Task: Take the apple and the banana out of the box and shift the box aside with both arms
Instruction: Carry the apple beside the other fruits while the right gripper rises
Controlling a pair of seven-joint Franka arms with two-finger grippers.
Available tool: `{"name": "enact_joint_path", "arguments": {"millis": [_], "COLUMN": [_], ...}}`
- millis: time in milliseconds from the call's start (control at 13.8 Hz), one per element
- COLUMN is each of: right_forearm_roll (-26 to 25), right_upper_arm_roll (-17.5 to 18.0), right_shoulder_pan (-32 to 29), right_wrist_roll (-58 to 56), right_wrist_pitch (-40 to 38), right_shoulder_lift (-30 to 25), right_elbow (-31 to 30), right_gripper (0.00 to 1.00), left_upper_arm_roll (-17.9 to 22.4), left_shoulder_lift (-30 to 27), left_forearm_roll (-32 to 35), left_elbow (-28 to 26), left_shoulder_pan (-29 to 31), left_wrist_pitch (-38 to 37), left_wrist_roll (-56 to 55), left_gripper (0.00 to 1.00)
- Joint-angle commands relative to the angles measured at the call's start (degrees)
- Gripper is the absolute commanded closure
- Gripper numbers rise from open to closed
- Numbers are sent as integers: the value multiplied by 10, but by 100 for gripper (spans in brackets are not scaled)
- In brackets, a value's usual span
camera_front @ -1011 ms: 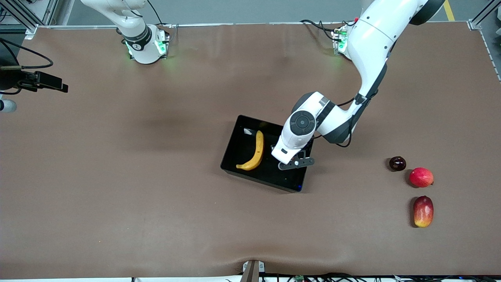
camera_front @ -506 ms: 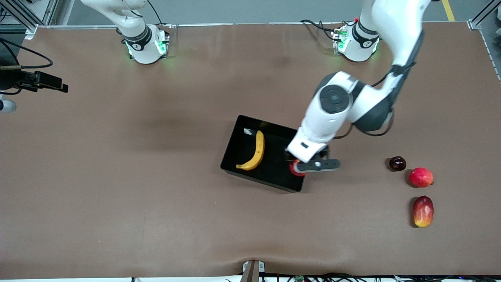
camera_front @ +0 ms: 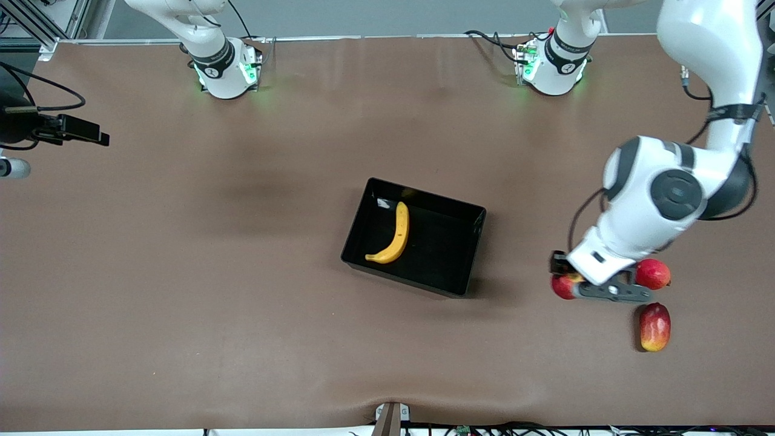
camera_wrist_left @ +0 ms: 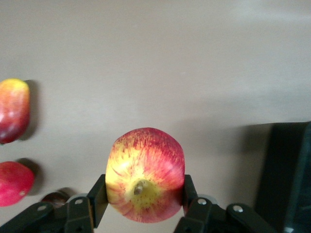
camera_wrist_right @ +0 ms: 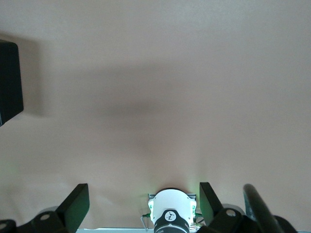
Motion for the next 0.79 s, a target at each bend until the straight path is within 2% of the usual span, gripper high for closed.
{"name": "enact_joint_path", "arguments": {"millis": [0, 289, 650, 722], "right_forearm_roll": [6, 3, 0, -1], "right_upper_arm_roll": [8, 8, 8, 8], "right_shoulder_pan": [-4, 2, -4, 1], "right_wrist_roll": [-1, -6, -8, -7], "right_wrist_pitch": [-1, 17, 39, 35], "right_shoulder_lift": [6, 12, 57, 86], "right_elbow": [12, 19, 17, 17], "right_gripper": [0, 0, 0, 0], "left_upper_arm_roll": [-4, 3, 12, 21], "left_shoulder_lift": [31, 86, 160, 162], "left_forearm_roll": [10, 51, 92, 94], "left_elbow": [3, 4, 46, 50], "left_shoulder_pan": [33, 69, 81, 80], "left_wrist_pitch": [32, 93, 123, 123], "left_wrist_roll": [38, 57, 61, 61], "left_gripper": [100, 100, 100, 100]}}
